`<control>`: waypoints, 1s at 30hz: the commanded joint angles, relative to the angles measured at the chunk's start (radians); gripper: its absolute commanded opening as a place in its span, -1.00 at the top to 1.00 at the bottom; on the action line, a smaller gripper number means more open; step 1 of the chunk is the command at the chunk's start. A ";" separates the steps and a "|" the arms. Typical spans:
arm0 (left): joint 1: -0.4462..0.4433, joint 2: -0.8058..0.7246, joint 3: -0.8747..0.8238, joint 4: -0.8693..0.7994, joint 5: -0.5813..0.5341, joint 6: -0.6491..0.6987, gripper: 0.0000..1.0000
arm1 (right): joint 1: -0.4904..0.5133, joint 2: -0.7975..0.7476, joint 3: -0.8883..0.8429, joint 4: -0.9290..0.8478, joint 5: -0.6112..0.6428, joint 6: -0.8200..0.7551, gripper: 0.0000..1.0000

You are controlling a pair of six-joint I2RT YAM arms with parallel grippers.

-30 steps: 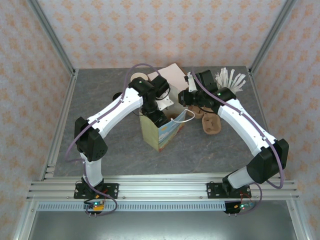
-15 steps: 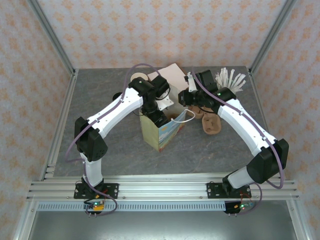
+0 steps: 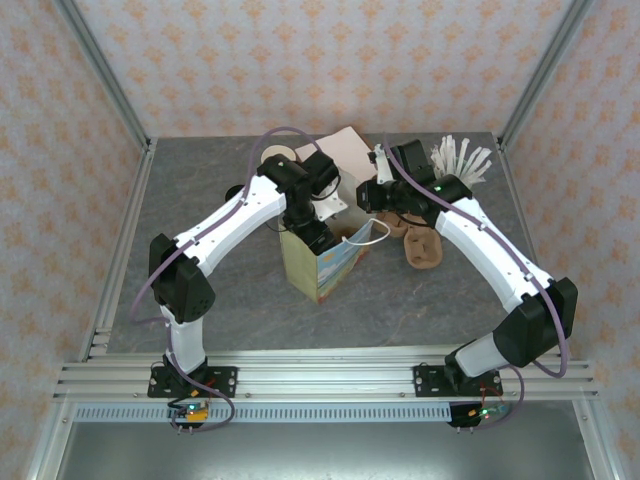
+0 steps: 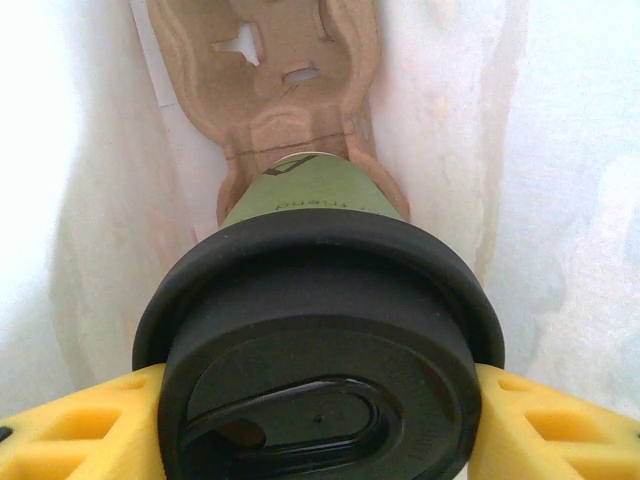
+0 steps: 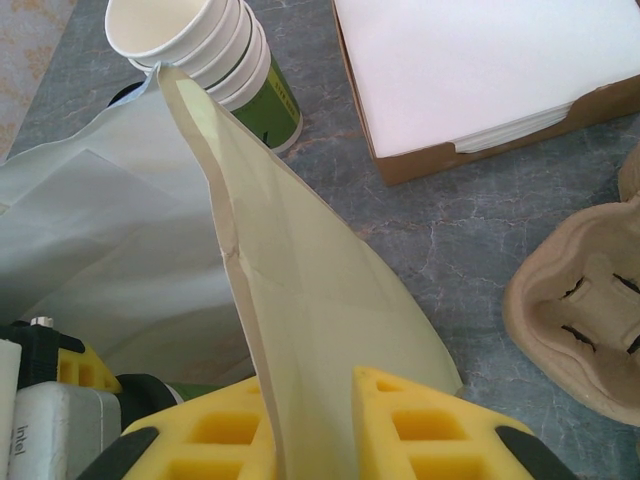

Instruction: Pack the takeout coffee

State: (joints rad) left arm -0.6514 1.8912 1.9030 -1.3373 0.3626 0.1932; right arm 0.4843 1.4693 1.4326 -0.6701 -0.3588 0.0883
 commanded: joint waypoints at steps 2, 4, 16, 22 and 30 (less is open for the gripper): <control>0.009 -0.002 -0.005 -0.023 0.010 0.018 0.35 | 0.011 0.017 0.011 -0.025 0.017 -0.012 0.58; 0.009 -0.001 -0.005 -0.022 0.009 0.017 0.35 | 0.012 0.017 0.011 -0.026 0.017 -0.012 0.58; 0.010 -0.001 -0.005 -0.032 0.004 0.018 0.36 | 0.013 0.016 0.010 -0.025 0.020 -0.010 0.58; 0.010 -0.001 -0.003 -0.033 0.005 0.019 0.36 | 0.014 0.018 0.011 -0.024 0.018 -0.011 0.58; 0.010 0.008 0.008 -0.029 -0.008 -0.009 0.36 | 0.013 0.017 0.010 -0.025 0.020 -0.010 0.58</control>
State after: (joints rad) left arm -0.6514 1.8912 1.9030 -1.3380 0.3595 0.1913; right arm 0.4885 1.4693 1.4326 -0.6701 -0.3584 0.0887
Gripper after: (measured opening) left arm 0.627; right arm 0.210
